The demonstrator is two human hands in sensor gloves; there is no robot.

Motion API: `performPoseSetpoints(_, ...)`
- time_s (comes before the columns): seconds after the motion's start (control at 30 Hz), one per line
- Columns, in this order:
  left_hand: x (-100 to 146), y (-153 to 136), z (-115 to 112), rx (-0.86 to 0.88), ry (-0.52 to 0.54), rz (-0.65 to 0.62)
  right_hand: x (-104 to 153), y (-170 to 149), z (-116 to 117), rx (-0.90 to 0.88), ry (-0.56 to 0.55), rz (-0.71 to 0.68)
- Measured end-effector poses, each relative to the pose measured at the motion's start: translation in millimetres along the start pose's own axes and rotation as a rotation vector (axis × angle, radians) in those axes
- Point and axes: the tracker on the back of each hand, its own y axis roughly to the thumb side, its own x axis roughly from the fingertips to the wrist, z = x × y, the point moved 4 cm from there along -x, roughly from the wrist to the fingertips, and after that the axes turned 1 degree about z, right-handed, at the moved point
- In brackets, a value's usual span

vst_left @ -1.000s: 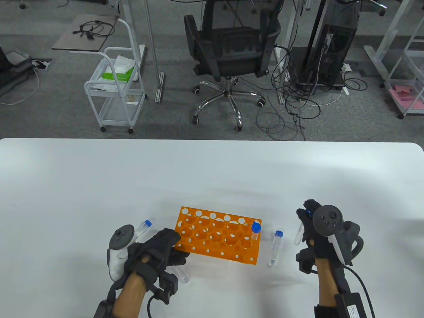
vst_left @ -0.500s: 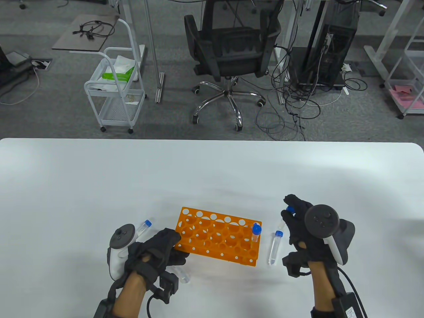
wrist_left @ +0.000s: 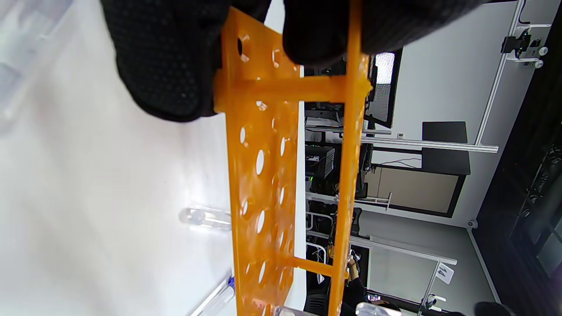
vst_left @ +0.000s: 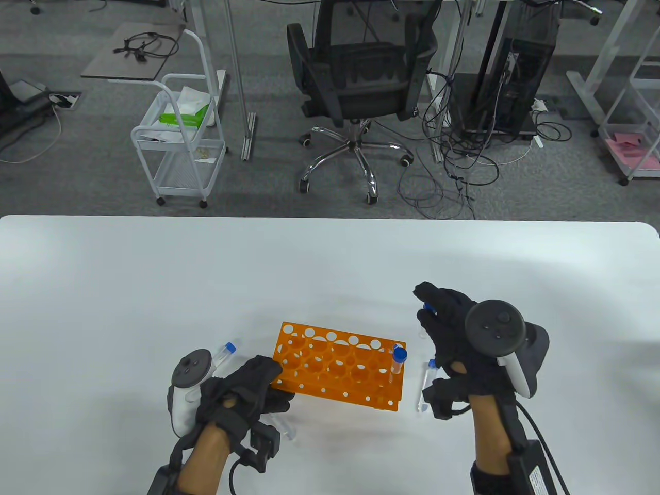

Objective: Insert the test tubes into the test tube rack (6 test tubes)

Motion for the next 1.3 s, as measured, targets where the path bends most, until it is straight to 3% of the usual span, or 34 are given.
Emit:
performPoseSetpoints(0.33,1,-1,1,-0.015,0.009,0.001,8,26,20,-0.004,0.012,-0.066)
performPoseSetpoints(1.3,1,-2,2,-0.017,0.005,0.006,14,37,54,0.128,0.066,-0.097)
